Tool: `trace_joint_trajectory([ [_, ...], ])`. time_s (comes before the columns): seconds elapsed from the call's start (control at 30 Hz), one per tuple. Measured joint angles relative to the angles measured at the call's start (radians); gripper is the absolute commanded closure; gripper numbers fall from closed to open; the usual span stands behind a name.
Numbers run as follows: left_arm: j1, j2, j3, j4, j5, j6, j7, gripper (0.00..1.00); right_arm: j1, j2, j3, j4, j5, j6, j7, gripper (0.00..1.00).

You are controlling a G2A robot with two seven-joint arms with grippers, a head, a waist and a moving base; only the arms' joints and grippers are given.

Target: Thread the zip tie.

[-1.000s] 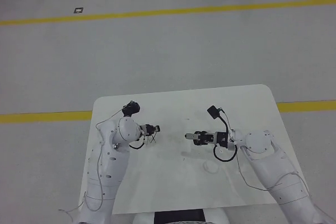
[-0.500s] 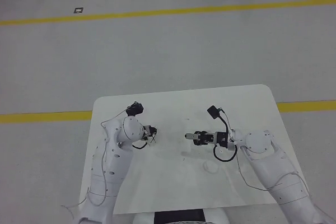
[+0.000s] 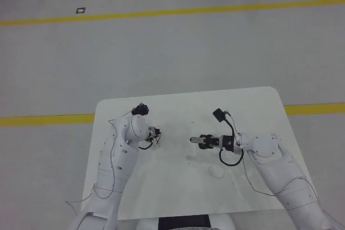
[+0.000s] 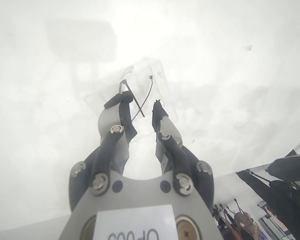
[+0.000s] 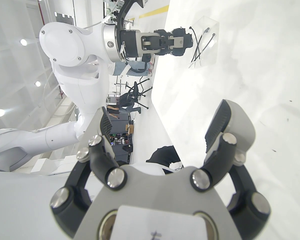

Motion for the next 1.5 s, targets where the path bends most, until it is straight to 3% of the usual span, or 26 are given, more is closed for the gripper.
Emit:
trace_joint_trajectory([
  [0.5, -0.033, -0.015, 0.019, 0.09, 0.018, 0.0, 0.008, 0.86, 0.0, 0.0, 0.0, 0.0, 0.0, 0.0, 0.0, 0.0],
  [0.83, -0.061, -0.028, 0.018, 0.144, 0.04, 0.0, 0.01, 0.76, 0.0, 0.0, 0.0, 0.0, 0.0, 0.0, 0.0, 0.0],
  [0.97, -0.065, -0.033, 0.014, 0.154, 0.046, 0.0, 0.012, 0.77, 0.0, 0.0, 0.0, 0.0, 0.0, 0.0, 0.0, 0.0],
  [1.1, -0.065, -0.036, 0.015, 0.145, 0.043, 0.0, 0.011, 0.78, 0.0, 0.0, 0.0, 0.0, 0.0, 0.0, 0.0, 0.0],
  [1.5, -0.015, -0.033, 0.009, 0.04, 0.077, 0.0, -0.031, 0.76, 0.0, 0.0, 0.0, 0.0, 0.0, 0.0, 0.0, 0.0],
])
